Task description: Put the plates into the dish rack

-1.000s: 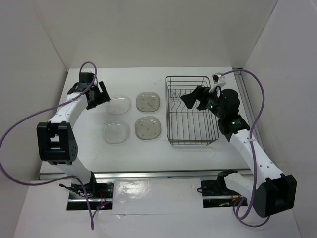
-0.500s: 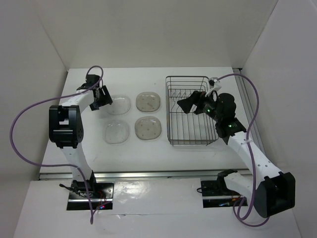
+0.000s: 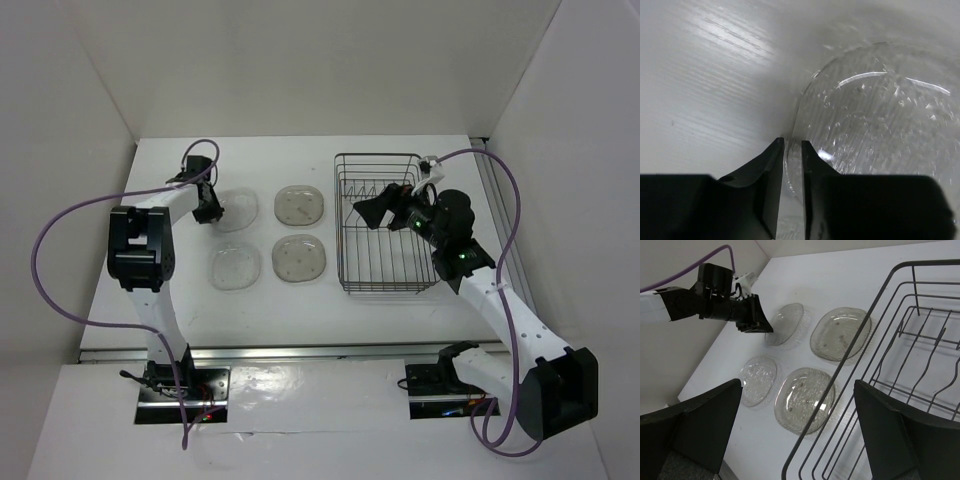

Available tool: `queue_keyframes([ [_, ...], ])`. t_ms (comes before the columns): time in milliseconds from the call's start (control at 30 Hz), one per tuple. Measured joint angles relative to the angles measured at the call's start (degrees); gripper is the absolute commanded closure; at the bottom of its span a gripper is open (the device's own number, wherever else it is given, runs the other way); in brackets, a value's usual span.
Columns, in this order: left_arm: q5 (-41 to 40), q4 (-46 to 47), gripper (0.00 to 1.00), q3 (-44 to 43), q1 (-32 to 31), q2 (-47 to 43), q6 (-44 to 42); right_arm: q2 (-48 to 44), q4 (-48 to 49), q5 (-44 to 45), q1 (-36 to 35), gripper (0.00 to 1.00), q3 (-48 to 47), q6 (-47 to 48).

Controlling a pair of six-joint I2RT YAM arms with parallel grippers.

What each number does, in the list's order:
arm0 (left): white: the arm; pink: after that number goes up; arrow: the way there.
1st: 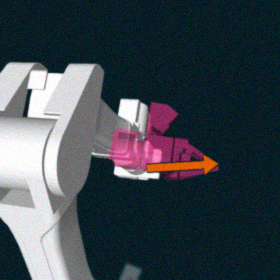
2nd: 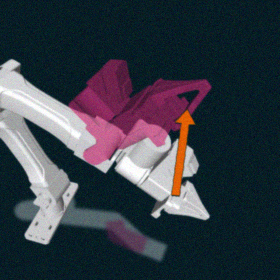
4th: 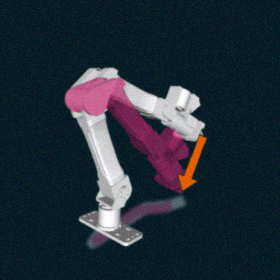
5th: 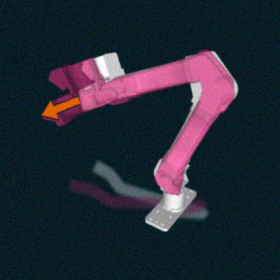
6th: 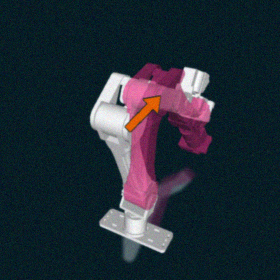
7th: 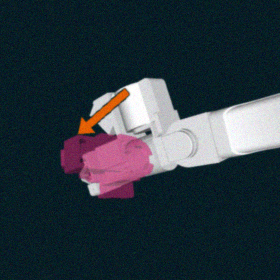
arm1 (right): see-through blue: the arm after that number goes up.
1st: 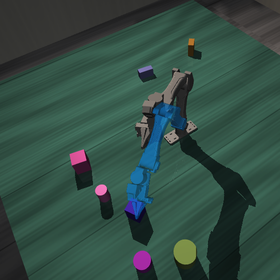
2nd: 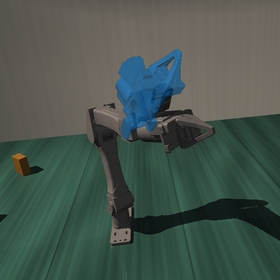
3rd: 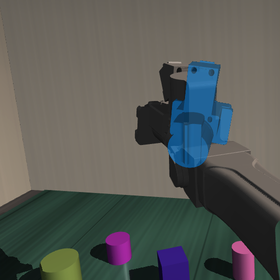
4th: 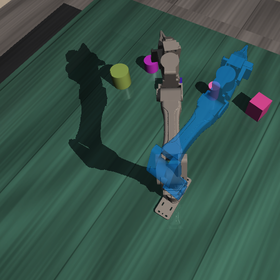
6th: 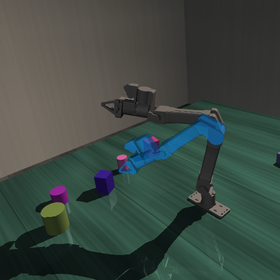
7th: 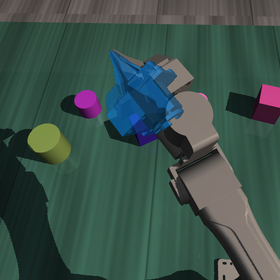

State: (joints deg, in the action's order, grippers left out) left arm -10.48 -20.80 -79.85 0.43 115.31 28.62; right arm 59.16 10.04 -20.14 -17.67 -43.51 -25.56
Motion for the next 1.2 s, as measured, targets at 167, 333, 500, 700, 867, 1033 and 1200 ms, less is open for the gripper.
queue_keyframes([
  [167,-1.0,0.2,1.00,-2.6,-0.7,0.1,0.1,-0.3,0.2,0.3,-0.1,0.00,0.0,-0.1],
  [333,-1.8,-0.2,1.00,-3.1,-0.7,0.3,0.3,-0.6,0.2,0.5,-0.1,0.00,0.0,-0.1],
  [500,-3.2,0.1,1.00,-1.8,-0.6,-1.7,0.3,1.5,1.8,-0.1,-0.2,0.00,0.0,-0.2],
  [700,-3.5,-0.2,1.00,2.1,-0.5,-13.6,-1.4,10.4,3.4,-3.8,-1.0,0.00,-0.6,-0.2],
  [867,0.2,0.0,1.00,1.9,-2.1,-27.2,-4.6,14.0,4.0,-8.5,-3.4,0.02,-5.4,1.0],
  [1033,3.8,0.0,1.00,0.2,-11.6,-37.4,-6.4,18.2,4.1,-8.5,-10.1,0.09,-16.8,4.7],
  [1200,4.4,-1.2,1.00,0.2,-20.9,-40.9,-7.5,23.5,3.4,-4.4,-15.6,0.18,-24.9,8.8],
])
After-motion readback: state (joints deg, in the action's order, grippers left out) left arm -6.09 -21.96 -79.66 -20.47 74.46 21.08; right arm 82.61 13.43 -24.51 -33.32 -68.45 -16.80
